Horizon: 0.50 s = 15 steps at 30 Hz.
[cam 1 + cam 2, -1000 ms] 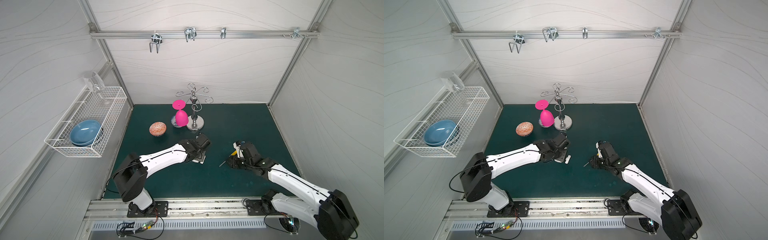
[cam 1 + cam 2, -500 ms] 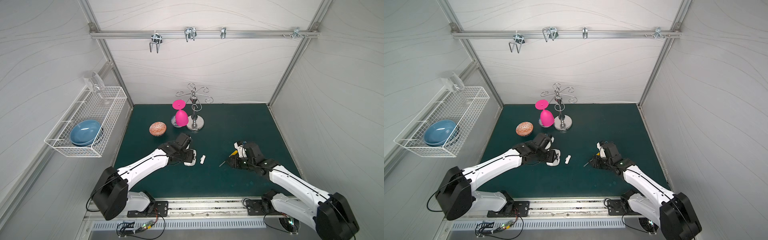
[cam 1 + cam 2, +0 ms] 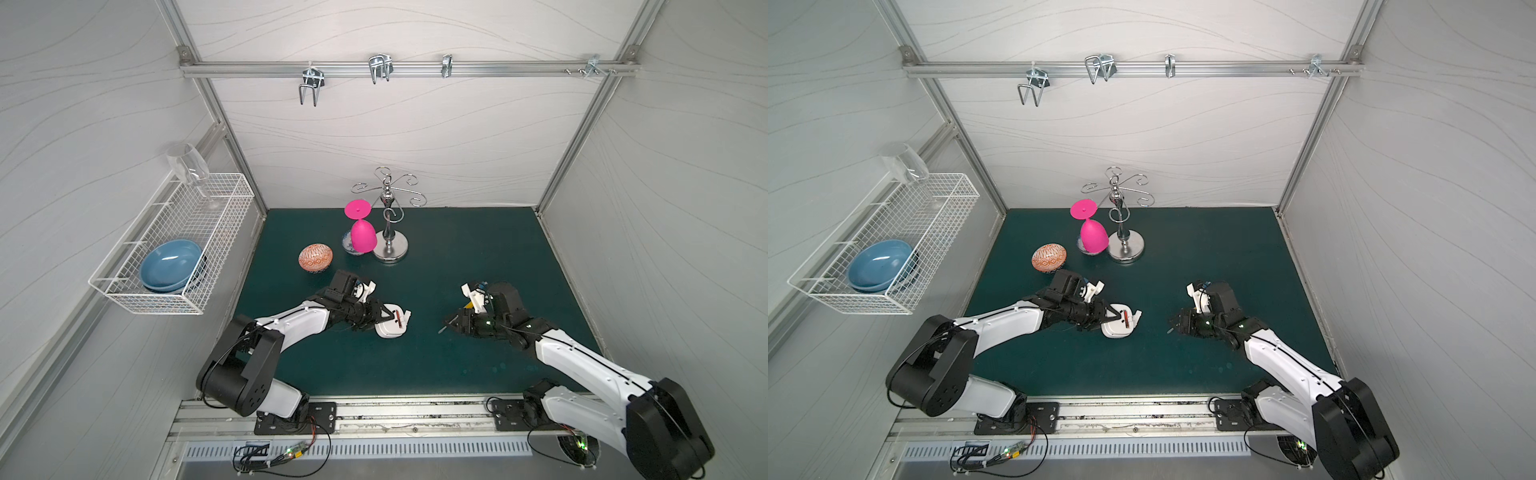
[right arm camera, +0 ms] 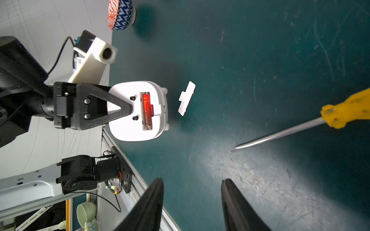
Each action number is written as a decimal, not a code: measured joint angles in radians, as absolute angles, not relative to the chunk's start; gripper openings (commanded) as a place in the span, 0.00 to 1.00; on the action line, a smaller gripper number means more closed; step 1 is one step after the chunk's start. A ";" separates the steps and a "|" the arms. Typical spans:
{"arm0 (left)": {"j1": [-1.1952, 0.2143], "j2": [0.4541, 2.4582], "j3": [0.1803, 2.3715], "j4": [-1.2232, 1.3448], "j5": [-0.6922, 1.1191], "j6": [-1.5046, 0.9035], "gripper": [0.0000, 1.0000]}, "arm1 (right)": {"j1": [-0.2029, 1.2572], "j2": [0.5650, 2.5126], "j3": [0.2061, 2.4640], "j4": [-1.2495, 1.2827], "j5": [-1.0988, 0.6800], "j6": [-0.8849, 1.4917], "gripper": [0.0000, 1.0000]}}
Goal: Remove the battery from the alarm
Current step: Place the alarm at the center of the board.
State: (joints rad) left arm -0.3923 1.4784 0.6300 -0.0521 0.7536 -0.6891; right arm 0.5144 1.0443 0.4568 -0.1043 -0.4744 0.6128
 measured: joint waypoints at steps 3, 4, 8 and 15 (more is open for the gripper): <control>-0.381 1.515 0.620 -0.041 0.760 -0.688 0.41 | 0.515 1.048 0.457 -0.105 -0.478 0.610 0.53; -0.376 1.525 0.619 -0.034 0.769 -0.686 0.44 | 0.515 1.048 0.457 -0.106 -0.478 0.608 0.54; -0.360 1.536 0.614 -0.024 0.763 -0.677 0.61 | 0.519 1.051 0.457 -0.130 -0.469 0.589 0.59; -0.313 1.477 0.606 -0.116 0.663 -0.630 0.90 | 0.603 1.124 0.528 -0.197 -0.406 0.524 0.69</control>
